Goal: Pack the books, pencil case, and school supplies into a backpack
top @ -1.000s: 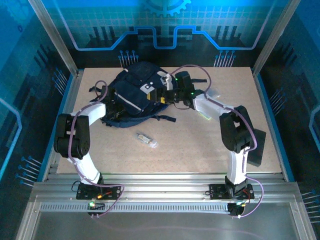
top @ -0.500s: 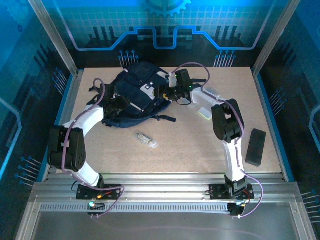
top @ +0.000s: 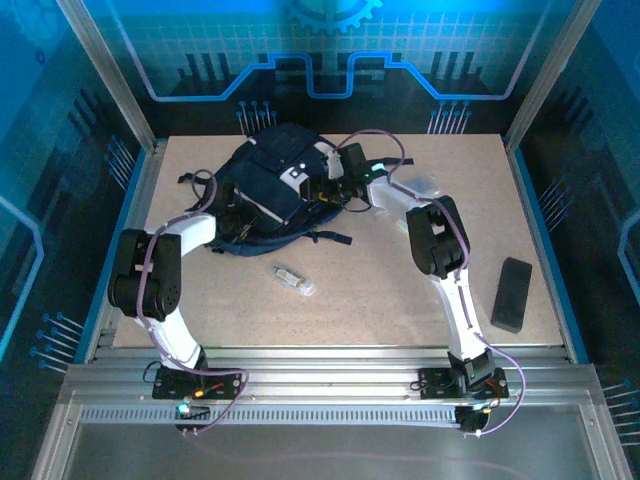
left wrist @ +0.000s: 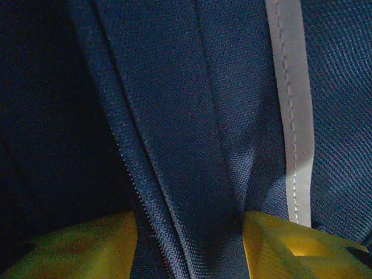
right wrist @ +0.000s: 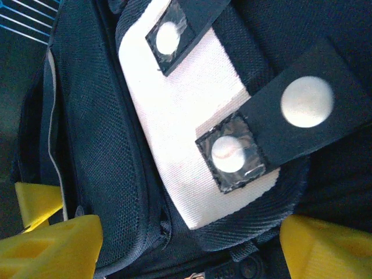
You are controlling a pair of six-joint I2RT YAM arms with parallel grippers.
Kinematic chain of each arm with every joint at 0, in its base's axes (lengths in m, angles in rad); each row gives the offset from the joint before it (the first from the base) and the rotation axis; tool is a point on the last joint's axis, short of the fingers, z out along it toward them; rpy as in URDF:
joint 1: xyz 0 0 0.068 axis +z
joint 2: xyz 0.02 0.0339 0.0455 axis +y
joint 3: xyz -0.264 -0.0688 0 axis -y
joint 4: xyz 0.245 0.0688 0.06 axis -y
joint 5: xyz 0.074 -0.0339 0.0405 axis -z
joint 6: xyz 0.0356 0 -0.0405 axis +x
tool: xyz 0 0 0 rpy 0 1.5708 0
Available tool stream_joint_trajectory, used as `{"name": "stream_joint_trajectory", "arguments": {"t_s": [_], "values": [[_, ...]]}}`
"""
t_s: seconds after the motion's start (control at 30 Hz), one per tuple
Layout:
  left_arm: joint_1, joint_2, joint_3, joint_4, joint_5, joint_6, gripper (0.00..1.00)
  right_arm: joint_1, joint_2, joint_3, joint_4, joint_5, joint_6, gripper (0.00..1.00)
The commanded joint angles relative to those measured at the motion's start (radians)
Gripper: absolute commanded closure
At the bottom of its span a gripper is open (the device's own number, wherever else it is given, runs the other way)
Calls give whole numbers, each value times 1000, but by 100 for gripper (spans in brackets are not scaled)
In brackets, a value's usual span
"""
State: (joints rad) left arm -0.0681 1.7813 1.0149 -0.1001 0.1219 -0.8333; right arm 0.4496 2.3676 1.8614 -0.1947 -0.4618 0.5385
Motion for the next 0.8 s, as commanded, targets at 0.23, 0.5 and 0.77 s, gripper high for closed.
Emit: {"name": "stream_joint_trajectory", "arguments": {"t_s": [0.23, 0.5, 0.77], "values": [[-13, 158, 66, 40, 25, -17, 48, 118, -199, -218, 57, -215, 134, 19], [-9, 157, 135, -36, -2, 50, 48, 122, -396, -338, -5, -177, 89, 19], [-6, 52, 202, -172, -51, 176, 41, 0, -525, -402, -206, 188, -42, 19]]}}
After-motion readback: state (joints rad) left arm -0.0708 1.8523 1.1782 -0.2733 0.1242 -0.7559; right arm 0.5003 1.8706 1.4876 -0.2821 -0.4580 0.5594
